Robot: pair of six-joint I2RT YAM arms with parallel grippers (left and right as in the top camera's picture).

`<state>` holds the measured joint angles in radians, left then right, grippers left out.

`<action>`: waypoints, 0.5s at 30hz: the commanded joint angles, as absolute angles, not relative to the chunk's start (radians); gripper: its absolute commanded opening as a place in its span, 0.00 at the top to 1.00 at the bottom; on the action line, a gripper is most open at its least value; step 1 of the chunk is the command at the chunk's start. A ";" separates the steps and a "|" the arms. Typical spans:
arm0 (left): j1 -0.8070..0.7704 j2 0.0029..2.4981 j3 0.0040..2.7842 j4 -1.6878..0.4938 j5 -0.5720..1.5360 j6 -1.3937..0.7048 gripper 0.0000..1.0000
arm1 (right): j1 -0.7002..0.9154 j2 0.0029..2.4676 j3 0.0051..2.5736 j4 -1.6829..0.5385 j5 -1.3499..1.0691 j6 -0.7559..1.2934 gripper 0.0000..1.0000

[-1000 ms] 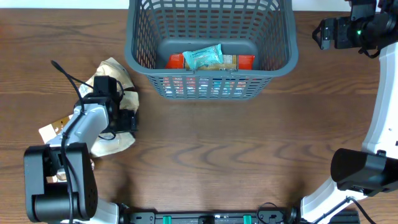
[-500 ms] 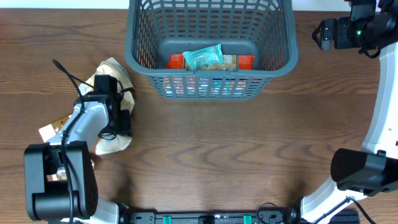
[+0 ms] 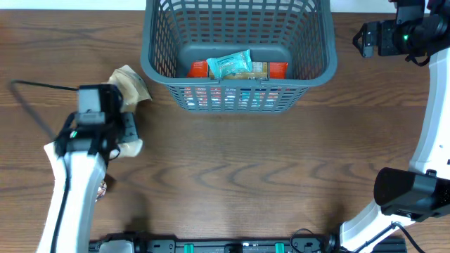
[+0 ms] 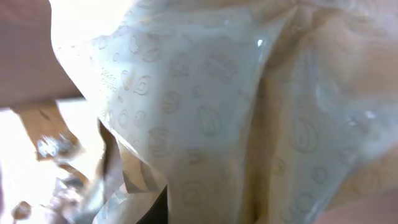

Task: Pack container
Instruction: 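Carry the beige pouch into the basket and open the left gripper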

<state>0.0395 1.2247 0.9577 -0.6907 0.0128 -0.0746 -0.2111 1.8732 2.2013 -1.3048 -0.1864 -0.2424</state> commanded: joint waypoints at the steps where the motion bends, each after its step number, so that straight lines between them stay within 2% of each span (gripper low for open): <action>1: 0.045 1.090 1.004 -0.660 -0.015 -0.093 0.94 | -0.208 1.872 2.195 -1.307 -0.187 -0.252 0.01; 4: 0.044 1.047 1.069 -0.665 -0.010 -0.138 0.94 | -0.208 1.872 2.195 -1.311 -0.187 -0.252 0.01; 8: 0.036 1.096 1.312 -0.719 0.012 -0.144 0.94 | -0.208 1.872 2.195 -1.313 -0.186 -0.271 0.01; 15: -0.038 1.389 1.808 -0.852 0.019 -0.112 0.94 | -0.211 1.872 2.195 -1.312 -0.154 -0.294 0.01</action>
